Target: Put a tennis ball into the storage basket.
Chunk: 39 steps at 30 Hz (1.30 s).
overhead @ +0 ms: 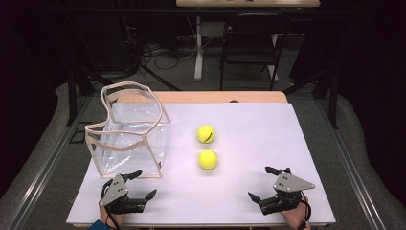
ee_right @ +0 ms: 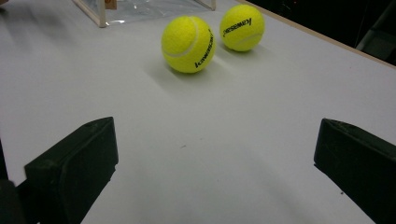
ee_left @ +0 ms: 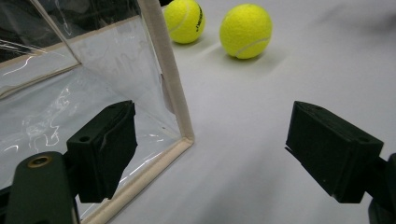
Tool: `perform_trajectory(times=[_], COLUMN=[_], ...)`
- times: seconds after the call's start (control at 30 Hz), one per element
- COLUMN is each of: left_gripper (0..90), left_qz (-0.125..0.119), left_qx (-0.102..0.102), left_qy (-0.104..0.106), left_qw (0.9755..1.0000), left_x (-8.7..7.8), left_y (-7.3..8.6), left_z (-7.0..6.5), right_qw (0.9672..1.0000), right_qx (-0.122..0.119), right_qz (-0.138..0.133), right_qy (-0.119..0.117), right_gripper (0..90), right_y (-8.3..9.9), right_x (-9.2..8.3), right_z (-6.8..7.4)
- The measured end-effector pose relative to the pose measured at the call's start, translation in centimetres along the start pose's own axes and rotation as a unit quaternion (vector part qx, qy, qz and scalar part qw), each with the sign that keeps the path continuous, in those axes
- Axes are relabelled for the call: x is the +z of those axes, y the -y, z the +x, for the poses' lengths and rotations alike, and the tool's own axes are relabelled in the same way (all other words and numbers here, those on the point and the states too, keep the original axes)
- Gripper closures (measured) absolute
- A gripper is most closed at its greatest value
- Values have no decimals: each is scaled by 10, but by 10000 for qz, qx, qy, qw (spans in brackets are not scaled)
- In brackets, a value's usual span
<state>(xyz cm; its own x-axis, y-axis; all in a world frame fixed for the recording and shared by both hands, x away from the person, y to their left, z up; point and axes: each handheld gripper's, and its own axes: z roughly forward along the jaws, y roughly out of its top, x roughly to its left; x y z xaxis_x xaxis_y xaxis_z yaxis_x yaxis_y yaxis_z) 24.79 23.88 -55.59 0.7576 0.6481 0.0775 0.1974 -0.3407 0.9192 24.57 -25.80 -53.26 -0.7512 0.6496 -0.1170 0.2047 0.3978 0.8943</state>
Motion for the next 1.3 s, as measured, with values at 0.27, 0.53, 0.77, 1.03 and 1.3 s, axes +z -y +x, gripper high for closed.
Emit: perform_trajectory(times=[0.27, 0.53, 0.77, 1.03, 1.3], left_gripper=[161, 161, 161, 161, 161], left_qz=[37, 10, -1, 15, 3], left_qx=[-3, 20, 10, 9, -3], left_qy=[11, 22, 55, 49, 58], left_qw=[10000, 10000, 10000, 10000, 10000], left_x=[0, -1, 0, 0, 0], left_y=[0, 0, 0, 0, 0], left_z=[0, 0, 0, 0, 0], right_qw=[9995, 9987, 9978, 9967, 9964], right_qx=[75, 65, 108, 138, 98], right_qz=[228, 415, 565, 698, 705], right_qy=[-197, -289, -344, -384, -463], right_gripper=[0, 0, 0, 0, 0], right_y=[-5, -15, -26, -34, -43], right_x=[8, 17, 27, 37, 43], right_z=[-1, 2, 2, 0, -2])
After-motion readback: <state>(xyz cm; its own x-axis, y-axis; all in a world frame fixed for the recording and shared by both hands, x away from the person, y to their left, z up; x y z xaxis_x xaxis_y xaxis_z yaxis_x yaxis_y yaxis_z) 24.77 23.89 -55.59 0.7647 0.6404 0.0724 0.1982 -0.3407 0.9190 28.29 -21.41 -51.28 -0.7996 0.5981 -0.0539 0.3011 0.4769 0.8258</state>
